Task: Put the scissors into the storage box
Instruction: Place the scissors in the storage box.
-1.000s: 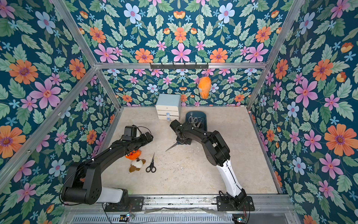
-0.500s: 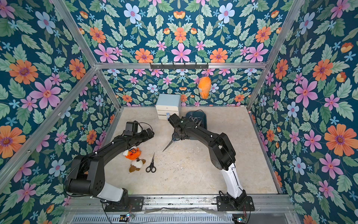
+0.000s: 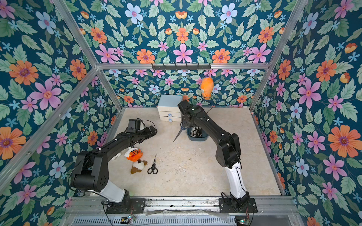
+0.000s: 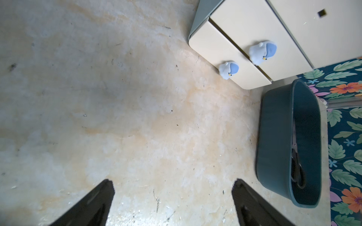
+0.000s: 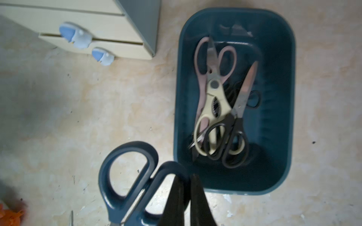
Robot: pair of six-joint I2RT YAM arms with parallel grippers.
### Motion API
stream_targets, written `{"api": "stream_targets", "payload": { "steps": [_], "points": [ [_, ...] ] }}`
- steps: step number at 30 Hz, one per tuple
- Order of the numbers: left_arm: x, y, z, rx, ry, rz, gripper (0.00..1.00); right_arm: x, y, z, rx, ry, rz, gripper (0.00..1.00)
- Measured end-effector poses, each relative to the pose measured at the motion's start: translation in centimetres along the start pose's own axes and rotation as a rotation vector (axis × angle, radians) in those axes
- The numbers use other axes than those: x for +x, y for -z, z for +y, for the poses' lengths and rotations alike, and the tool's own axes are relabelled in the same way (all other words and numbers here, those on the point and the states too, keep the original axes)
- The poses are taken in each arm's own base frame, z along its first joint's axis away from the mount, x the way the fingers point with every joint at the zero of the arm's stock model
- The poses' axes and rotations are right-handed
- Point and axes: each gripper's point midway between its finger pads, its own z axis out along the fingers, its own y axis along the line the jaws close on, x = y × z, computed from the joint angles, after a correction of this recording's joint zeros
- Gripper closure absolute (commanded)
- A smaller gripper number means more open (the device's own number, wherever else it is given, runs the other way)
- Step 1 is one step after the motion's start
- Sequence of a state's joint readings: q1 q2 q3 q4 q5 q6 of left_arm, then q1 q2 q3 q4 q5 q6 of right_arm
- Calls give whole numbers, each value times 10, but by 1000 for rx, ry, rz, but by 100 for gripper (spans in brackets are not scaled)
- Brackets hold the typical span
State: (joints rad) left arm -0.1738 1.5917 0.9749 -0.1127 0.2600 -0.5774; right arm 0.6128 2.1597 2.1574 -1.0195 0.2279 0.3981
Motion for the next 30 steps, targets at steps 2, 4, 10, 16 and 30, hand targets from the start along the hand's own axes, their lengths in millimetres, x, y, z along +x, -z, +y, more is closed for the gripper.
{"api": "stream_targets", "payload": {
  "steps": [2,4,10,16,30],
  "points": [
    [-1,-2,0,-1,1,1,1,-14,-6,-17,18,-25,-2,100],
    [-1,-4,0,-4,3,5,1,-24,-14,-37,37,-45,9,100],
    [-1,-6,2,-11,24,5,1,-38,-38,-74,82,-63,41,100],
    [0,-7,7,-31,49,0,1,-49,-64,-95,113,-41,61,100],
    [-1,9,13,-62,78,-48,1,-30,-112,-109,149,8,151,100]
  ]
}}
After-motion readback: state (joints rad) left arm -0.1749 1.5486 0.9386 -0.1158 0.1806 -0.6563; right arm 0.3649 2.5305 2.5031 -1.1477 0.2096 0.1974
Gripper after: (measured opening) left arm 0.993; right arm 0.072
